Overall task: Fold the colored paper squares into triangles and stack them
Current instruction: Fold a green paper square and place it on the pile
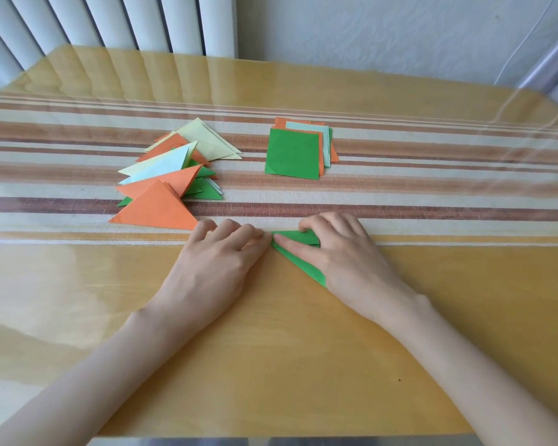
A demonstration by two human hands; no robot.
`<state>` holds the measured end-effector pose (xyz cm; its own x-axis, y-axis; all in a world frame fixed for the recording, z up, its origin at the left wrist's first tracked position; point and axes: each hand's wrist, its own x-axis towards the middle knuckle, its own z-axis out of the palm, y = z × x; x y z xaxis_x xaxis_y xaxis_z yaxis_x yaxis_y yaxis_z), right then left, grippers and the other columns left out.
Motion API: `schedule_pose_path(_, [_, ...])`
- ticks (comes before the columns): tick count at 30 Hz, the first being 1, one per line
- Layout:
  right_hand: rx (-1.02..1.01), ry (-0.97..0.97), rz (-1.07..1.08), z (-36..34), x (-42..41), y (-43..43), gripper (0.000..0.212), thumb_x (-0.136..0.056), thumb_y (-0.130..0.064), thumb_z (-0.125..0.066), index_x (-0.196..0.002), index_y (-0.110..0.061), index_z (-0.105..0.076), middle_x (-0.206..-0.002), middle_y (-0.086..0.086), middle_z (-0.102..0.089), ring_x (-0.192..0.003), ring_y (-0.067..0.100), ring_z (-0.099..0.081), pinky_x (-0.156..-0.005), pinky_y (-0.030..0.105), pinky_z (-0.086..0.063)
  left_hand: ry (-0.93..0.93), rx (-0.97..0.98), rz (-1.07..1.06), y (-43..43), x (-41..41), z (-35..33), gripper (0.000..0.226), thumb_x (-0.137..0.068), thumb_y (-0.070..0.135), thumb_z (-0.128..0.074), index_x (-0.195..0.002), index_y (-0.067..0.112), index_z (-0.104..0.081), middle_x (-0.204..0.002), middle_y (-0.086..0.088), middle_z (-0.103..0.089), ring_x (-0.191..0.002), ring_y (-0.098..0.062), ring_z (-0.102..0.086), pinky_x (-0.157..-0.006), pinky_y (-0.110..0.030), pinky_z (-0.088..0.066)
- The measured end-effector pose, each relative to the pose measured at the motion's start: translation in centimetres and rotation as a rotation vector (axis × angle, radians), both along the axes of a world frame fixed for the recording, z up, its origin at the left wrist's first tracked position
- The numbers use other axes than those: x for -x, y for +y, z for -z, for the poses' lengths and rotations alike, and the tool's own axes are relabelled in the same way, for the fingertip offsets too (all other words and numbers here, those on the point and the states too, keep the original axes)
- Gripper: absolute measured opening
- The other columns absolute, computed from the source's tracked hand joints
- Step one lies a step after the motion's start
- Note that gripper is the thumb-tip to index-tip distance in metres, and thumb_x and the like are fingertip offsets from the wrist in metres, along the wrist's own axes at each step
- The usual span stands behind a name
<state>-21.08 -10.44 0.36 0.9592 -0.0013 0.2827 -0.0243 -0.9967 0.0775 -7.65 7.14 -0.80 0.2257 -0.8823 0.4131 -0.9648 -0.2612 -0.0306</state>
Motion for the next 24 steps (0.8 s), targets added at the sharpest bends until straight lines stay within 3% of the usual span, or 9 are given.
schedule_pose_path(6, [0.004,-0.034,0.135,0.2,0.6,-0.4,0.071,-0.074,0.003,-0.021,-0.126,-0.020,-0.064,-0.105,0.007,-0.061,-0.100,0.029,-0.047,-0.088,0.040,-0.033,-0.010,0.011,-0.038,0.3,0.7,0.1,0.043,-0.076,0.003,-0.055,-0.116,0.013,-0.069,-0.109,-0.002,-0.068,-0.089,-0.027,-0.059,-0.081,-0.039,-0.034])
schedule_pose_path(10, [-0.055,-0.070,0.234,0.1,1.9,-0.8,0.066,-0.068,0.012,-0.041,-0.121,-0.017,-0.067,-0.105,0.008,-0.062,-0.104,0.027,-0.041,-0.089,0.043,-0.036,-0.002,-0.006,-0.031,0.4,0.7,0.0,0.046,-0.075,0.002,-0.054,-0.116,0.015,-0.069,-0.111,-0.005,-0.067,-0.091,-0.028,-0.057,-0.083,-0.040,-0.034])
schedule_pose_path(13, [-0.089,-0.091,0.258,-0.1,1.8,-0.8,0.062,-0.069,0.010,-0.038,-0.115,-0.017,-0.071,-0.107,0.008,-0.062,-0.104,0.027,-0.041,-0.089,0.041,-0.031,0.016,-0.039,-0.024,0.5,0.7,-0.2,0.047,-0.079,0.004,-0.044,-0.117,0.016,-0.069,-0.113,-0.008,-0.067,-0.090,-0.031,-0.060,-0.084,-0.042,-0.034])
schedule_pose_path(16, [-0.347,-0.131,0.204,-0.5,1.1,-0.9,0.048,-0.080,0.001,-0.042,-0.118,-0.014,-0.067,-0.109,0.003,-0.060,-0.105,0.021,-0.042,-0.092,0.037,-0.037,0.103,-0.061,-0.017,0.9,0.8,-0.4,0.051,-0.079,0.010,-0.037,-0.119,0.017,-0.068,-0.120,-0.008,-0.065,-0.091,-0.031,-0.058,-0.083,-0.041,-0.033])
schedule_pose_path(17, [-0.504,-0.097,0.168,-0.9,0.8,-0.9,0.041,-0.088,-0.010,-0.047,-0.126,-0.015,-0.062,-0.112,-0.001,-0.058,-0.108,0.017,-0.041,-0.095,0.033,-0.036,0.151,-0.039,-0.016,1.1,0.9,-0.5,0.052,-0.077,0.011,-0.036,-0.119,0.017,-0.067,-0.123,-0.007,-0.063,-0.092,-0.030,-0.056,-0.082,-0.040,-0.033])
schedule_pose_path(19, [-0.719,0.050,0.106,-1.4,0.2,-0.9,0.047,-0.094,-0.028,-0.056,-0.140,-0.020,-0.046,-0.117,-0.008,-0.054,-0.113,0.009,-0.038,-0.100,0.024,-0.030,0.258,0.056,-0.040,1.3,1.0,-1.0,0.051,-0.074,0.012,-0.035,-0.115,0.016,-0.065,-0.125,-0.005,-0.061,-0.095,-0.026,-0.052,-0.081,-0.037,-0.033])
schedule_pose_path(21, [-0.675,0.132,0.095,-1.4,-0.7,-0.9,0.056,-0.091,-0.032,-0.062,-0.142,-0.021,-0.043,-0.114,-0.008,-0.053,-0.112,0.009,-0.040,-0.101,0.026,-0.031,0.338,0.170,-0.094,1.5,1.1,-1.4,0.041,-0.076,0.012,-0.036,-0.106,0.013,-0.063,-0.112,-0.003,-0.062,-0.092,-0.023,-0.050,-0.077,-0.035,-0.033])
schedule_pose_path(24, [-0.608,0.039,0.097,-1.2,-1.8,-0.7,0.036,-0.092,-0.023,-0.061,-0.127,-0.016,-0.059,-0.103,-0.005,-0.056,-0.102,0.015,-0.047,-0.094,0.035,-0.038,0.390,0.229,-0.155,1.3,1.1,-1.4,0.028,-0.081,0.016,-0.037,-0.092,0.015,-0.063,-0.090,0.001,-0.059,-0.083,-0.020,-0.048,-0.070,-0.032,-0.032])
